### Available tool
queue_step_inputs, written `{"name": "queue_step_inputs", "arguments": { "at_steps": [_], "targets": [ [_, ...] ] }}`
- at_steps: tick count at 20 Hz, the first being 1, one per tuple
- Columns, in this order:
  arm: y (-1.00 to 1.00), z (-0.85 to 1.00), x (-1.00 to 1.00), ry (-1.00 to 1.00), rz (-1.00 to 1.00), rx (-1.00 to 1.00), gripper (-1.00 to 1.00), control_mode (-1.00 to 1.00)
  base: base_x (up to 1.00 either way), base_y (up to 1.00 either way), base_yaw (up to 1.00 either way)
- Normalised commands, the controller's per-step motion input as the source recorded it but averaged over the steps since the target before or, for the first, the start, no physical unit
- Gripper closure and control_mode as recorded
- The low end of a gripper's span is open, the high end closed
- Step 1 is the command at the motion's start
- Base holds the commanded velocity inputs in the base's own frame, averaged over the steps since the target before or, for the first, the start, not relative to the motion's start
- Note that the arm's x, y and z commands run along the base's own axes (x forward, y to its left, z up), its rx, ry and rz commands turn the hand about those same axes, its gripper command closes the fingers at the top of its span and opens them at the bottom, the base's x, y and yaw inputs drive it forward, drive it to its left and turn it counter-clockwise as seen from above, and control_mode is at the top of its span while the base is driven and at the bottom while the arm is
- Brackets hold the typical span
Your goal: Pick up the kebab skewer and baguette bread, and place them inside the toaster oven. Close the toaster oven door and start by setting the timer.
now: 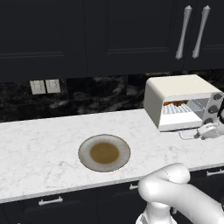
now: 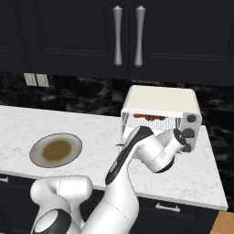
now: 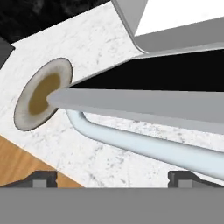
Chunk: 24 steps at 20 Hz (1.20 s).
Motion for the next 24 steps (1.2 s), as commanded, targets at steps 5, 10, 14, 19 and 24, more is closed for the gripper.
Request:
{"name": "queue_step_inputs", "arguments": {
  "at_steps": [5, 10, 14, 19, 24],
  "targets": [
    [0.61, 0.16, 1.0, -0.47, -0.11, -0.04, -1.0, -1.0, 0.0, 0.0, 0.0],
    [0.68, 0.08, 1.0, -0.43, -0.14, -0.09, -1.0, -1.0, 0.0, 0.0, 0.0],
    [0.81, 0.0, 1.0, -0.39, -0.18, -0.13, -1.0, -1.0, 0.0, 0.0, 0.0],
    [0.55, -0.02, 0.81, -0.32, -0.18, -0.11, -1.0, -1.0, 0.0, 0.0, 0.0],
    [0.26, 0.0, 0.6, -0.25, -0.17, -0.06, -1.0, -1.0, 0.0, 0.0, 0.0]
  ]
}}
